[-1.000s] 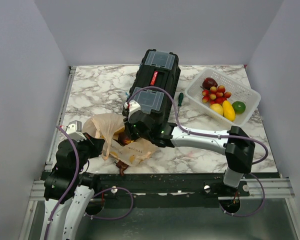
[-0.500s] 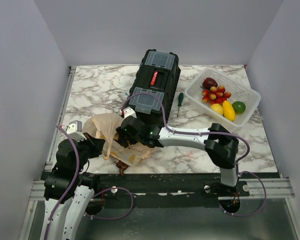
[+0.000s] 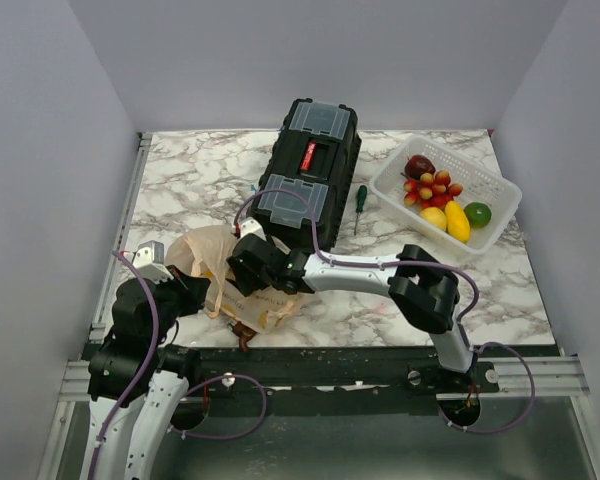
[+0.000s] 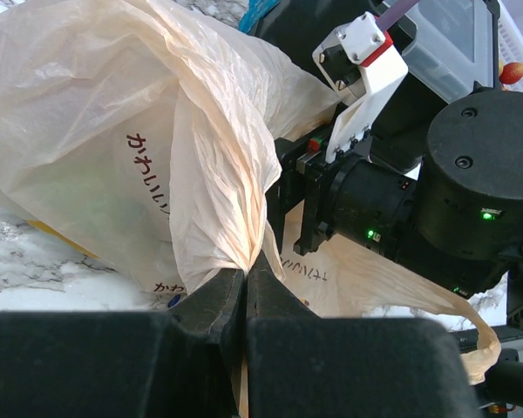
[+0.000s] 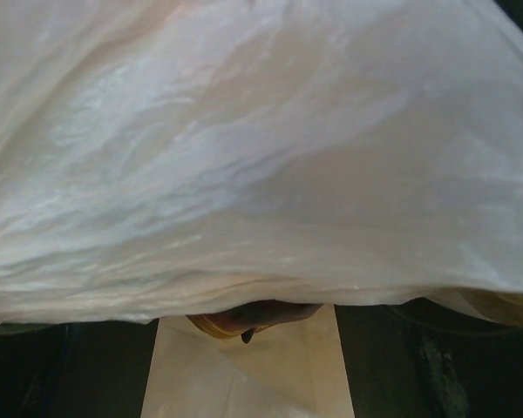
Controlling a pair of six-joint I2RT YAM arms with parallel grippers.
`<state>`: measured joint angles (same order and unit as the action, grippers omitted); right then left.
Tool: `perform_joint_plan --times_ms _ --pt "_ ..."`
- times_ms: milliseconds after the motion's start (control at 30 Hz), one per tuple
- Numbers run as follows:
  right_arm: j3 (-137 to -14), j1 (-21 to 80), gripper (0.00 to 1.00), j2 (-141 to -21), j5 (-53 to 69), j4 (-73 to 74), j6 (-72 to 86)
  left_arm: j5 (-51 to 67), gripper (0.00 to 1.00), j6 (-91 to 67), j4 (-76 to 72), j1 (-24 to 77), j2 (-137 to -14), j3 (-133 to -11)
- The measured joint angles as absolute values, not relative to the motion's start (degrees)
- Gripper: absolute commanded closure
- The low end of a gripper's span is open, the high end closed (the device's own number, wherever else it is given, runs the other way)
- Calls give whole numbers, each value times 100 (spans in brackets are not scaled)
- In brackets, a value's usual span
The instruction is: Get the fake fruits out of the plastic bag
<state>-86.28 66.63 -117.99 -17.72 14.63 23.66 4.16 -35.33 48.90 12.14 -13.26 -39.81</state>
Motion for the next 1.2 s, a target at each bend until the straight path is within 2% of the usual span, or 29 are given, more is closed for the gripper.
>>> perform_joint_plan --times_ms 133,333,533,800,1200 --pt "-8637 6663 53 -11799 -1763 1466 2364 419 100 -3533 4890 1214 -1326 -3981" --pt "-8593 6663 71 -11754 -1741 1444 2329 421 100 -3533 4890 1214 -1326 -3981" --pt "-8302 6663 84 -11288 -1721 1354 2290 436 100 -3533 4890 1214 -1326 -3981" --pt "-7625 6663 99 -10053 -1660 770 2239 440 100 -3533 4890 1214 -1326 -3981" --pt "-6761 6663 99 -8573 -1741 -213 2097 611 100 -3444 4805 1214 -1356 -3979"
